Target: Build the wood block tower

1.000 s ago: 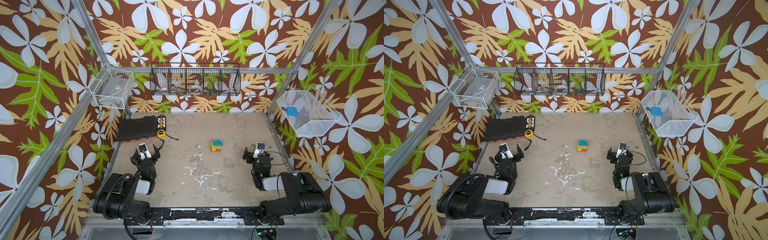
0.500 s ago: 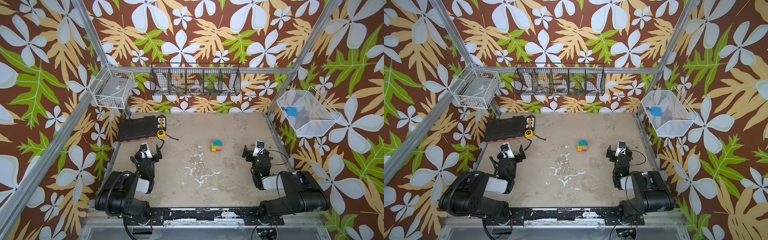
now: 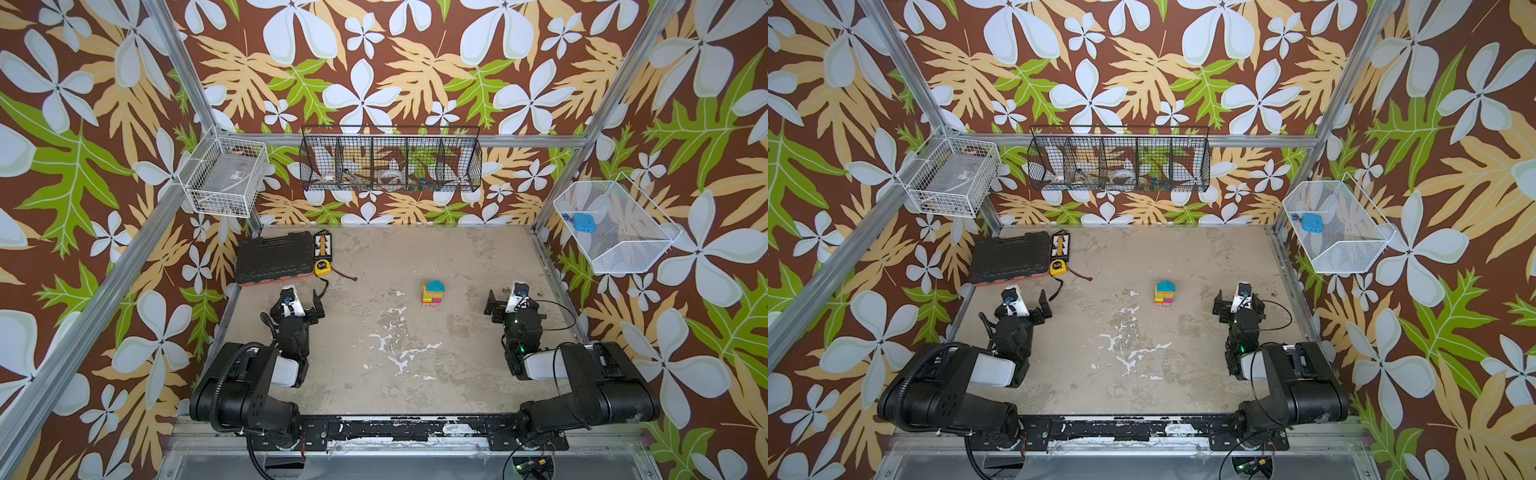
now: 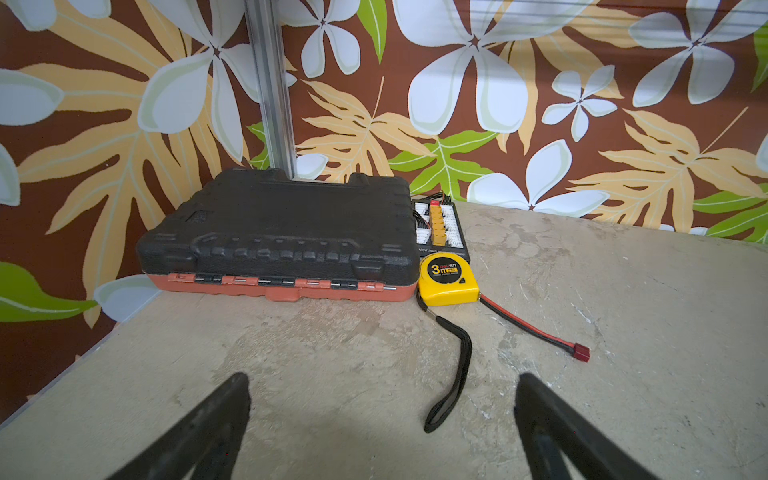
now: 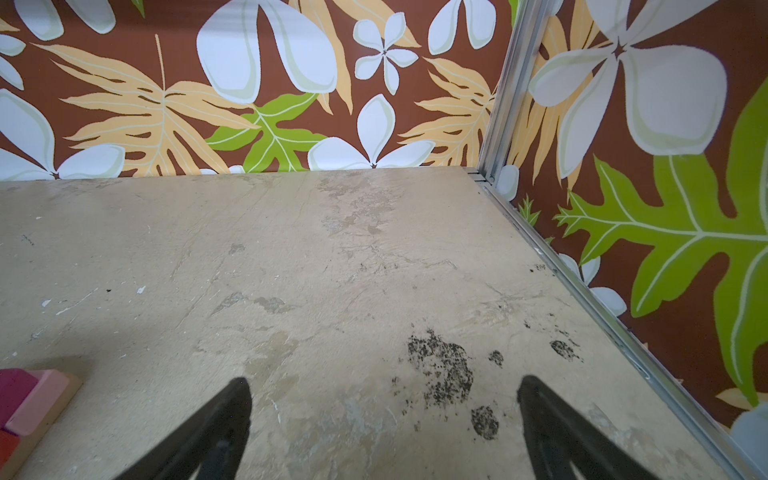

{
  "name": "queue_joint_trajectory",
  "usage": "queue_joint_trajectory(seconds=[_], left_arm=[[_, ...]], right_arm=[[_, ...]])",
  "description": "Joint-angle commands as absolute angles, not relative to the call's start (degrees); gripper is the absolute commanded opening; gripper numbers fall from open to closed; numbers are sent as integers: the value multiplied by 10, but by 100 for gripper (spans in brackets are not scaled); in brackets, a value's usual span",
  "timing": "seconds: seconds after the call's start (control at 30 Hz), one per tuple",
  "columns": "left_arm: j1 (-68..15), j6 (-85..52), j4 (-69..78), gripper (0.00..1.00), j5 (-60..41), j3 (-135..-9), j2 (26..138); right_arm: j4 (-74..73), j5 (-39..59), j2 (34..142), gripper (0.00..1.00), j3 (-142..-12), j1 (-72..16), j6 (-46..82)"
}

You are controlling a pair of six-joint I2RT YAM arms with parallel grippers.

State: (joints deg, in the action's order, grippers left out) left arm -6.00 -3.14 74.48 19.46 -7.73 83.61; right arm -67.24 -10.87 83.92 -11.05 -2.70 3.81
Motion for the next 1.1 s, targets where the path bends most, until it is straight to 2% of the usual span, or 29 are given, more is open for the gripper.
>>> queue_joint_trajectory(seconds=[0.0, 0.5, 0.53, 0.6, 0.67, 0.7, 0.77, 0.8, 0.83, 0.97, 1.07], left_arm=[[-58, -38, 770, 100, 196, -77, 836], [-59, -37, 771, 100, 195, -77, 836], [-59, -38, 771, 100, 195, -77, 836], [-59, -38, 771, 100, 195, -77, 836], [-59, -37, 770, 100, 195, -77, 836], [-59, -38, 771, 100, 196, -77, 836], [-59, -38, 771, 100, 196, -77, 836], [-59, -38, 770, 100, 195, -77, 836], [-58, -38, 770, 100, 195, -77, 836], [-59, -38, 770, 100, 196, -77, 836], [-59, -38, 769, 100, 196, -77, 836]], right_arm=[[-686, -113, 840, 100, -112, -28, 33], [-697, -112, 835, 100, -105, -31, 30], [-719, -123, 831, 100, -88, -42, 18], [-862, -165, 826, 100, -7, -73, -3], [-946, -167, 841, 100, 26, -71, -2], [-893, -178, 843, 100, -5, -72, 0], [-682, -174, 838, 100, -114, -60, 22], [-714, -115, 850, 100, -104, -26, 37], [-734, -100, 840, 100, -85, -13, 48], [-691, -150, 838, 100, -107, -36, 39], [-692, -147, 839, 100, -107, -34, 40]])
